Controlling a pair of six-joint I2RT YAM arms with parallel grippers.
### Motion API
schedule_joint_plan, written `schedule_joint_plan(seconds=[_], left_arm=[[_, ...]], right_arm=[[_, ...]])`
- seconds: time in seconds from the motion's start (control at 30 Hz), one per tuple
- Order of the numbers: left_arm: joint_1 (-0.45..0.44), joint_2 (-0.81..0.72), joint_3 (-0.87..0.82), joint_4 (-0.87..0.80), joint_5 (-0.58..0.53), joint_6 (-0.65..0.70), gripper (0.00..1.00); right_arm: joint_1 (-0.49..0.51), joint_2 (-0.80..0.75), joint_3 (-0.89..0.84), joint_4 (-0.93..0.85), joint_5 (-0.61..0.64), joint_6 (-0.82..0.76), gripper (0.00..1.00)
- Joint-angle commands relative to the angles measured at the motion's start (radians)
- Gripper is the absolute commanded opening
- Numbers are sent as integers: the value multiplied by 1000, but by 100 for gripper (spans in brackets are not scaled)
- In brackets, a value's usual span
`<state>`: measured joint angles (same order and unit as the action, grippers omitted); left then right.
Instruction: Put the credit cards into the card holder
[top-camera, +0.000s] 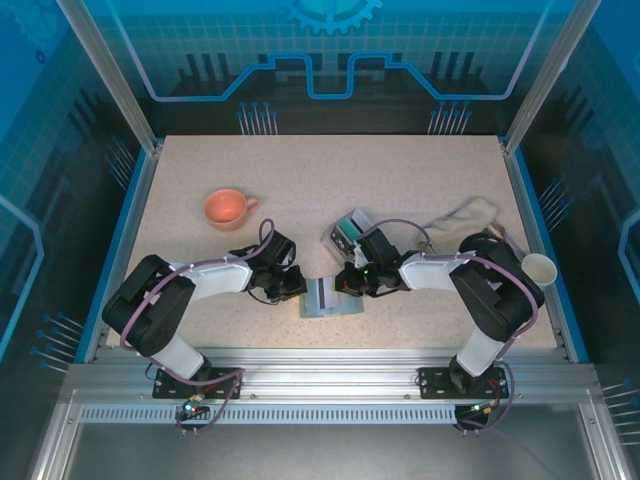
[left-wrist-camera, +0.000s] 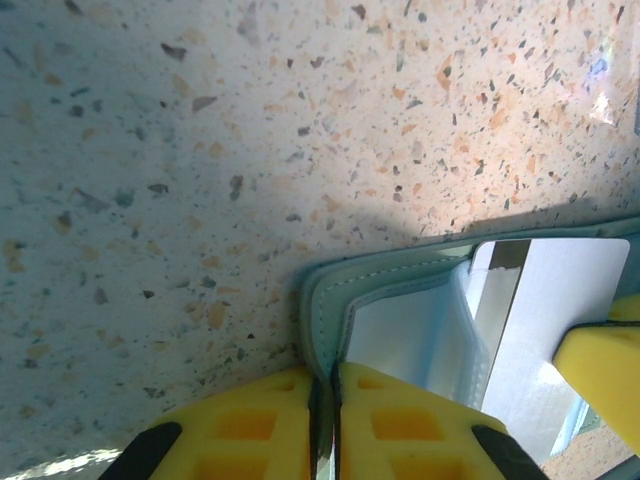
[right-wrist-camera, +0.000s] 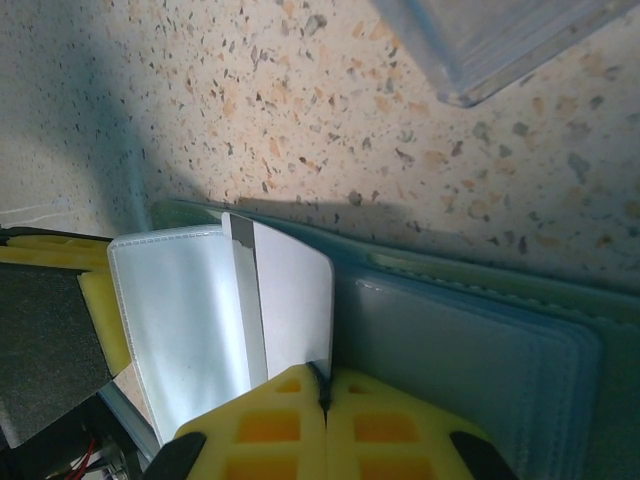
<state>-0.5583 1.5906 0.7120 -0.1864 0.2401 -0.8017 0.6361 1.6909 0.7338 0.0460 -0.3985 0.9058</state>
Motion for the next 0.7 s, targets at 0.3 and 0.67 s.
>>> schedule_joint_plan(seconds=[0.3, 0.67], left_arm=[[-24, 74, -23, -1, -37, 3, 11], [-24, 58, -32, -55, -101, -19, 16]], right_arm=[[54, 32, 22, -43, -34, -9, 0], [76, 45, 67, -123, 39, -10, 5]])
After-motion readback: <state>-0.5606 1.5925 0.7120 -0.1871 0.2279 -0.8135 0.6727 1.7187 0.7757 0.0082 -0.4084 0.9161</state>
